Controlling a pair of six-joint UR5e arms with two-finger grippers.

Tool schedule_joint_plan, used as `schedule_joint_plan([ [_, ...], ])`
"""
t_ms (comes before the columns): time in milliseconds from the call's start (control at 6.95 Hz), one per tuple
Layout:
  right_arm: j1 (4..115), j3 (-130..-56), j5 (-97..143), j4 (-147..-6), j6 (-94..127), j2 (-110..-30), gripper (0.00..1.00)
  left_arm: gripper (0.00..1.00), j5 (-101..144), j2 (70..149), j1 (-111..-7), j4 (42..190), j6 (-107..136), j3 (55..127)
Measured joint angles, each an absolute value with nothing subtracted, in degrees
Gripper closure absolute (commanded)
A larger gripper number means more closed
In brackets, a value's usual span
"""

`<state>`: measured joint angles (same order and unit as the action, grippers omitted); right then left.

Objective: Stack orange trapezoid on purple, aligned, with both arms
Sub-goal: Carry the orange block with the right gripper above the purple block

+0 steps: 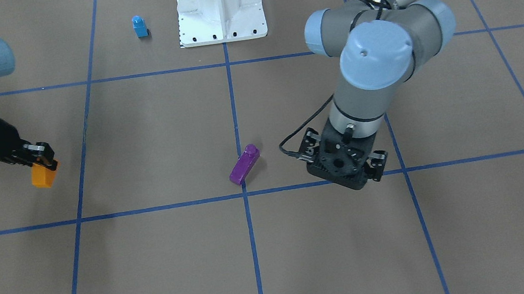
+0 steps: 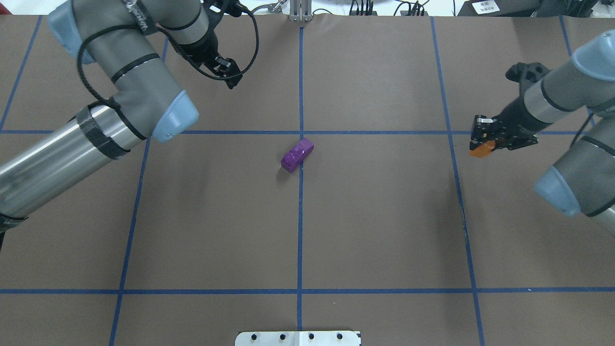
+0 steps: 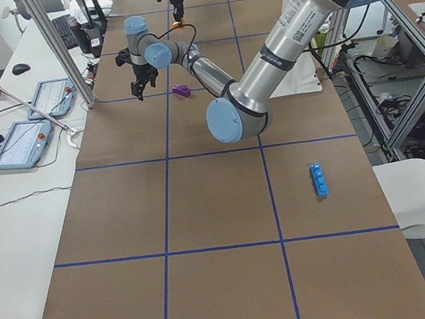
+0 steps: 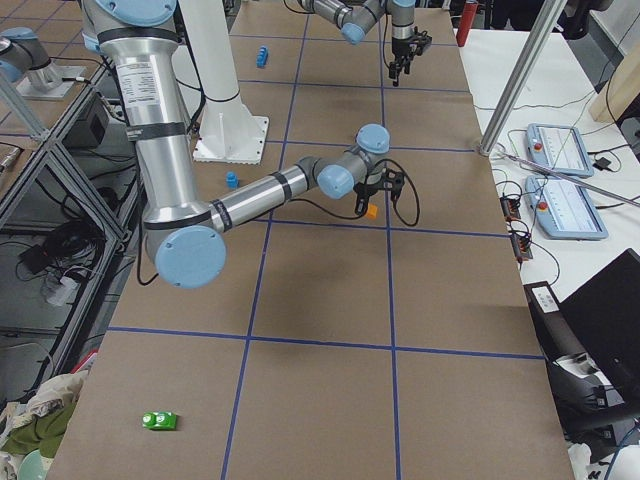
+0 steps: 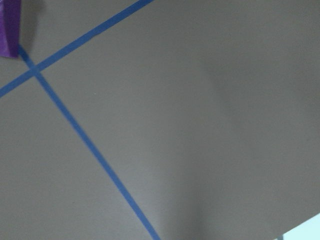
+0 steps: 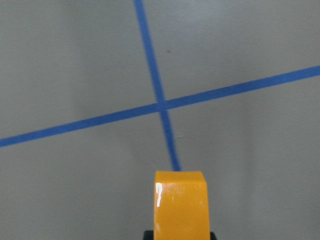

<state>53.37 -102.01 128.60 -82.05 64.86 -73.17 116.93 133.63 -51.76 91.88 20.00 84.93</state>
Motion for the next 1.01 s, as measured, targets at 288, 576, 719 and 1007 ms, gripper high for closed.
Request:
schedule_joint_plan([
  [288, 48.90, -98.79, 125.33, -98.35, 71.07, -55.51, 1.00, 0.00, 117.39, 121.86, -55.89, 91.47, 13.98, 93.00],
  [576, 43.96, -91.40, 122.42, -100.63, 80.93, -44.54, 1.00, 0.00, 118.64, 112.94, -59.16, 91.63, 11.08, 97.92],
  [719, 41.74, -87.03, 121.45, -98.19, 85.70, -40.90, 1.00, 0.00, 119.99, 110.00, -60.71, 91.78, 10.74, 98.79],
  [1007, 38.02, -78.95, 118.94, -92.63, 95.85, -35.94, 1.00, 0.00, 121.42, 106.02, -62.60, 91.91, 10.64, 99.38],
])
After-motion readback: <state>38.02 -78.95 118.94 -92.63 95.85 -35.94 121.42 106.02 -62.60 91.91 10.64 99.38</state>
